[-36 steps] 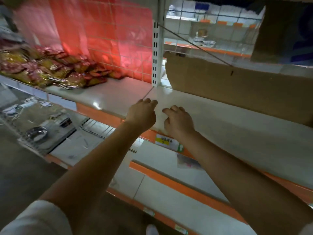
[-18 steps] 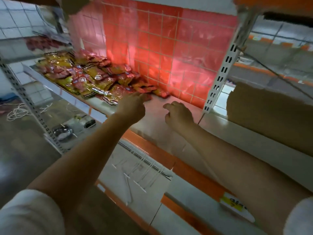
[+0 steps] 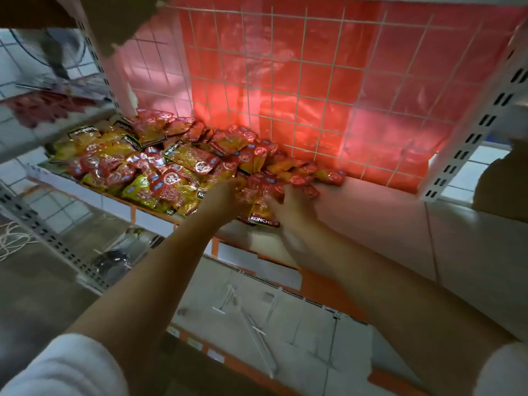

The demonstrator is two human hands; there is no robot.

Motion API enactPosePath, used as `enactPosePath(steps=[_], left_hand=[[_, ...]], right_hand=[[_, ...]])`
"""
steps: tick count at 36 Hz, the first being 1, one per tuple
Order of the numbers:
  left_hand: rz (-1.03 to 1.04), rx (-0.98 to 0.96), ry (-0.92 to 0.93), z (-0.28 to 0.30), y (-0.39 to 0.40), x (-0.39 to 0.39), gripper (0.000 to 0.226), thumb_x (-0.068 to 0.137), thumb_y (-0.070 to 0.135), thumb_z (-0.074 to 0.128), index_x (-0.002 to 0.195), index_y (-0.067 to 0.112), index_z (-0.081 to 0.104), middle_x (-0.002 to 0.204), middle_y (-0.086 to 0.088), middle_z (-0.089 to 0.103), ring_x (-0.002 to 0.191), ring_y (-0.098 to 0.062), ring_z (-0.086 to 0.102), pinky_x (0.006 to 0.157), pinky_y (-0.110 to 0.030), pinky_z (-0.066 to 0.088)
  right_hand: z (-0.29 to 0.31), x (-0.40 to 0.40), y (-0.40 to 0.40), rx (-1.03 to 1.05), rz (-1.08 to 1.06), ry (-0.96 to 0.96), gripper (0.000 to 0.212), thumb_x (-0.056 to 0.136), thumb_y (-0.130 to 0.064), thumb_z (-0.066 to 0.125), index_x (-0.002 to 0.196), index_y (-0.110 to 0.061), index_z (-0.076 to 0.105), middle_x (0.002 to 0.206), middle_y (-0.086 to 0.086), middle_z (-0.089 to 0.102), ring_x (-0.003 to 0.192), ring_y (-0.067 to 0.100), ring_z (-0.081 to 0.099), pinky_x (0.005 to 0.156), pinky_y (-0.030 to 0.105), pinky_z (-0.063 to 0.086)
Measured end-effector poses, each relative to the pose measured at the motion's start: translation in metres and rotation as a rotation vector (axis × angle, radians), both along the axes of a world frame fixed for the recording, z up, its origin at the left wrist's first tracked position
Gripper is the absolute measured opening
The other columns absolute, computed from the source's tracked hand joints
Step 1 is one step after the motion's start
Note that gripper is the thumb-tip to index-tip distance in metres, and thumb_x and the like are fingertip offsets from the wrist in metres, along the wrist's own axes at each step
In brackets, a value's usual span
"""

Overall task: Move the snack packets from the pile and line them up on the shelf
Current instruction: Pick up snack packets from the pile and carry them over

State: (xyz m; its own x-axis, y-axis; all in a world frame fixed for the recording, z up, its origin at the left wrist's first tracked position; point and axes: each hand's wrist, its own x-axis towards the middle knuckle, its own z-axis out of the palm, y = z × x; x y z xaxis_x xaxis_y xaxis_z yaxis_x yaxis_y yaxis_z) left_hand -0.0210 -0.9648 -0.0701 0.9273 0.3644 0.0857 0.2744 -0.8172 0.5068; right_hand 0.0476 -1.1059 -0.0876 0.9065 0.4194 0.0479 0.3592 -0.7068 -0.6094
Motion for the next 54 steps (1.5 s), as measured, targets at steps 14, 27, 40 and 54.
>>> enactPosePath(steps=[14,27,40,54], left_hand=[[-0.040,-0.162,0.084,-0.019,0.013,0.034,0.046,0.077,0.021,0.074,0.115,0.007,0.052,0.110,-0.011,0.064,0.100,-0.027,0.060,0.089,-0.042,0.051],[-0.019,-0.643,-0.158,-0.017,0.009,0.005,0.055,0.075,-0.002,0.073,0.122,0.005,0.046,0.094,-0.007,0.059,0.078,-0.014,0.060,0.066,-0.024,0.051],[-0.124,-0.922,-0.341,0.004,-0.057,-0.015,0.034,0.078,-0.007,0.066,0.108,0.006,0.059,0.090,-0.011,0.060,0.086,-0.026,0.060,0.076,-0.040,0.054],[-0.174,-1.077,-0.256,0.008,-0.250,-0.007,0.035,0.085,-0.007,0.057,0.113,0.010,0.044,0.076,-0.006,0.064,0.062,-0.011,0.067,0.052,-0.024,0.052]], right_hand=[[-0.006,-0.001,0.020,-0.081,-0.136,-0.043,0.083,0.067,-0.030,0.083,0.134,-0.015,0.036,0.127,0.009,0.051,0.115,0.027,0.050,0.092,0.034,0.042],[-0.012,-0.014,0.000,0.422,-0.229,0.225,0.093,0.069,-0.009,0.081,0.141,-0.027,0.024,0.130,0.002,0.053,0.113,0.023,0.055,0.085,0.026,0.045],[0.007,-0.022,-0.080,0.796,-0.236,0.300,0.061,0.077,0.003,0.070,0.131,-0.015,0.047,0.125,0.001,0.056,0.110,0.019,0.055,0.086,0.033,0.050],[0.028,-0.019,-0.277,0.807,-0.165,0.296,0.048,0.077,0.011,0.066,0.118,-0.010,0.052,0.116,0.010,0.062,0.098,0.019,0.059,0.075,0.023,0.049]])
